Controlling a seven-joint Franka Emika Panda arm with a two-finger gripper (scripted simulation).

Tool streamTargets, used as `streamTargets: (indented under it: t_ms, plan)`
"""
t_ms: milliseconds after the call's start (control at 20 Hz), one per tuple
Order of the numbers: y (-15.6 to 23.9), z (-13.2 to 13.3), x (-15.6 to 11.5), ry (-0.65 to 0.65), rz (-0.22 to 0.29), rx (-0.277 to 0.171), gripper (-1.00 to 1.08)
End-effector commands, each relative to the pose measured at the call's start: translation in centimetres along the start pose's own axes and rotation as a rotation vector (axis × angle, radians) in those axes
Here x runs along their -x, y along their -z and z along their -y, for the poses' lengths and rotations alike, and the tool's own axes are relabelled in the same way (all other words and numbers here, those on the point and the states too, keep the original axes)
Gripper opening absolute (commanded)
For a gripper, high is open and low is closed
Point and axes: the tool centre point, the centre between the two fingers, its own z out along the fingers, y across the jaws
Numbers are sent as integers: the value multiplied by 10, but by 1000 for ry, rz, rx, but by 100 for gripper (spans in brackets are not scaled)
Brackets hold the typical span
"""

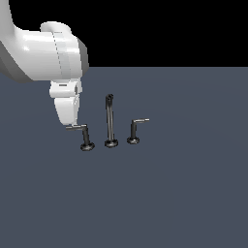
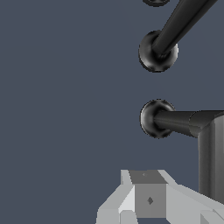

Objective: Turn on the faucet by rotating a designated handle.

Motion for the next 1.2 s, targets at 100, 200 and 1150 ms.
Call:
streamTargets:
  t_ms: [100,200,1150]
  plan:
    - [0,1,0,-3,0,-1,-100]
    - [0,-2,1,-3,0,-1,-100]
    - [0,-48,9,-9,2,-7,-100]
